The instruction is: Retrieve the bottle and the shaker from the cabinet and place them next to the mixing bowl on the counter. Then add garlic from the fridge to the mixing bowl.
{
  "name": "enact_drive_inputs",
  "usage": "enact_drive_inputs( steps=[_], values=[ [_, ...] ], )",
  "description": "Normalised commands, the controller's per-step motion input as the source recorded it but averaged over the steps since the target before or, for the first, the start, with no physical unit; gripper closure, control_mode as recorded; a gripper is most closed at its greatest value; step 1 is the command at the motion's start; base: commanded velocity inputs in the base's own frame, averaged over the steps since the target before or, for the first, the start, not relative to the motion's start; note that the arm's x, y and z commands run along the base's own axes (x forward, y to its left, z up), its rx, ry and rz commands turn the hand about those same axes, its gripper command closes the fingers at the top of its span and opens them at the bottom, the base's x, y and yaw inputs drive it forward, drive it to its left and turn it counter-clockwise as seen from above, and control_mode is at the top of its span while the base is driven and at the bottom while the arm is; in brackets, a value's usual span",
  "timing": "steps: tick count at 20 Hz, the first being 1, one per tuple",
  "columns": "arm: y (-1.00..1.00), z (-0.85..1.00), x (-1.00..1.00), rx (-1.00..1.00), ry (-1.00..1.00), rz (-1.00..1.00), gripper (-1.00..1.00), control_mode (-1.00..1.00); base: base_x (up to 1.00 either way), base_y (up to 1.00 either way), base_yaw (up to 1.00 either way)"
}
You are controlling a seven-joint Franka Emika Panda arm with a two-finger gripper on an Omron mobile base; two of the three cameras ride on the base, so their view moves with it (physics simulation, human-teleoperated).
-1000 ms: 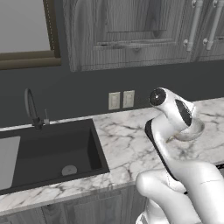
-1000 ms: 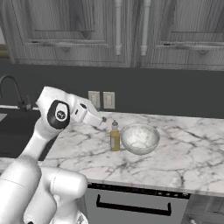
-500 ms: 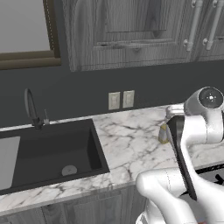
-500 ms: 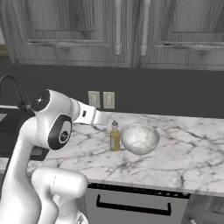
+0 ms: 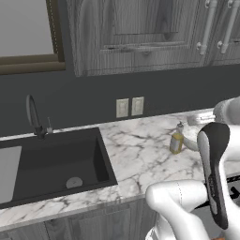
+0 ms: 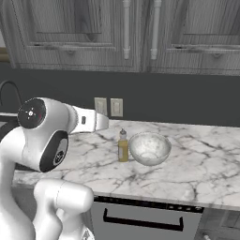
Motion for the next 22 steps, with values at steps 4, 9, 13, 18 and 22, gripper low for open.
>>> enact_drive_inputs(
  steps=[4, 9, 13, 18, 22],
  values=[
    [0.44, 0.43, -0.89, 0.01, -0.27, 0.07, -1.00, -1.00, 0.00, 0.00, 0.00],
    [0.41, 0.50, -0.74, 0.03, -0.26, 0.04, -1.00, -1.00, 0.00, 0.00, 0.00],
    [0.15, 0.49, -0.47, 0.02, -0.02, 0.00, -1.00, -1.00, 0.00, 0.00, 0.00],
    [0.01, 0.00, -0.02, 0.00, 0.05, 0.00, -1.00, -1.00, 0.00, 0.00, 0.00],
    [0.00, 0.00, 0.00, 0.00, 0.00, 0.00, -1.00, -1.00, 0.00, 0.00, 0.00]
  ],
)
